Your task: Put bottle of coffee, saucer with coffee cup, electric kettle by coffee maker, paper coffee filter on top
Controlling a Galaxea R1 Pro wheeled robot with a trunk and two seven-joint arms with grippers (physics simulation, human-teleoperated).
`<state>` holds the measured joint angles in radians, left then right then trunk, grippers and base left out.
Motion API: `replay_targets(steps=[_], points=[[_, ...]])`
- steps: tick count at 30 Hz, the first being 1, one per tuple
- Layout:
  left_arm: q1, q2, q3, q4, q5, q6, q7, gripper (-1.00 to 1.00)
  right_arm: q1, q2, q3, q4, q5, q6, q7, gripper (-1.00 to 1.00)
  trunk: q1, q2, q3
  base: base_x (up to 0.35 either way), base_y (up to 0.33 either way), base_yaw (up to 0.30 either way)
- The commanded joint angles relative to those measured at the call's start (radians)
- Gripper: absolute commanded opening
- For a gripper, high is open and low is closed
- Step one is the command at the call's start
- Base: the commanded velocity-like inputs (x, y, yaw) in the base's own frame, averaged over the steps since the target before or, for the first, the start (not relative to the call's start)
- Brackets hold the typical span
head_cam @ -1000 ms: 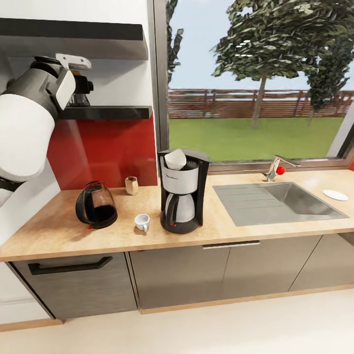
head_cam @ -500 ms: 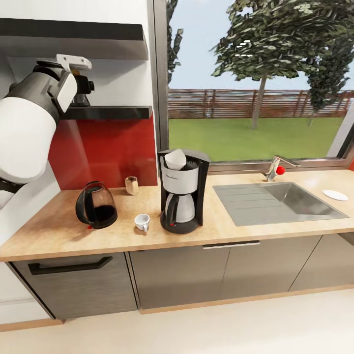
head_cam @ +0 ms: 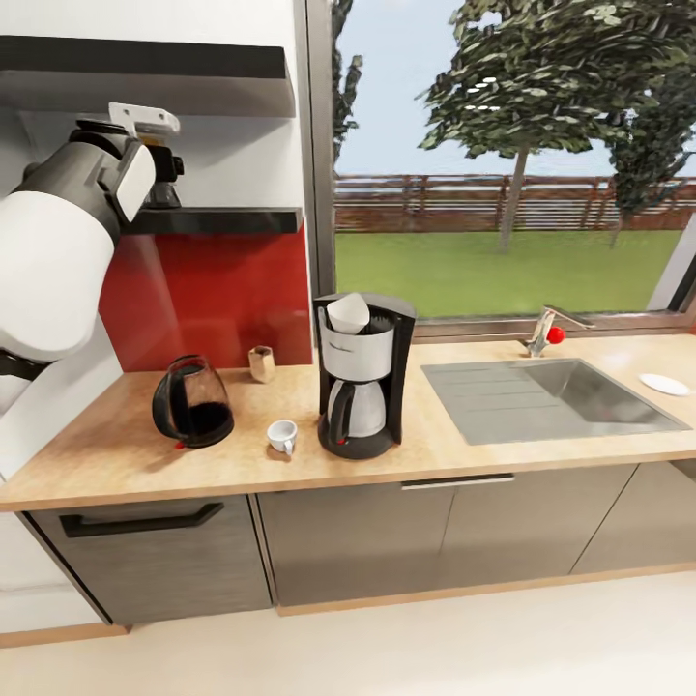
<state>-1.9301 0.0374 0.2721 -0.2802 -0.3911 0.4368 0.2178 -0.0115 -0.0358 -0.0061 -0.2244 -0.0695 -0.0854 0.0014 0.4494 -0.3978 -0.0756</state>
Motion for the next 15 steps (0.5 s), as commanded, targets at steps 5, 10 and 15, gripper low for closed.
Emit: replay_targets(steps=[5, 10, 15], points=[[-0.001, -0.01, 0.004, 0.001, -0.003, 0.004, 0.003, 1.0, -0.001, 0.0, -0.001, 0.0, -0.008, -0.004, 0.0, 1.0, 0.001, -0.002, -0.007, 0.0, 0.0, 0.188], [-0.001, -0.022, 0.004, 0.0, -0.004, 0.002, 0.003, 1.0, -0.001, 0.001, -0.001, 0.0, -0.007, -0.004, 0.0, 1.0, 0.001, -0.002, -0.011, 0.004, 0.0, 0.211], [-0.001, -0.026, 0.004, 0.0, -0.003, 0.003, 0.004, 1.0, -0.001, 0.001, 0.0, 0.0, -0.007, -0.004, 0.0, 1.0, 0.001, -0.002, -0.016, 0.192, 0.0, 0.215]])
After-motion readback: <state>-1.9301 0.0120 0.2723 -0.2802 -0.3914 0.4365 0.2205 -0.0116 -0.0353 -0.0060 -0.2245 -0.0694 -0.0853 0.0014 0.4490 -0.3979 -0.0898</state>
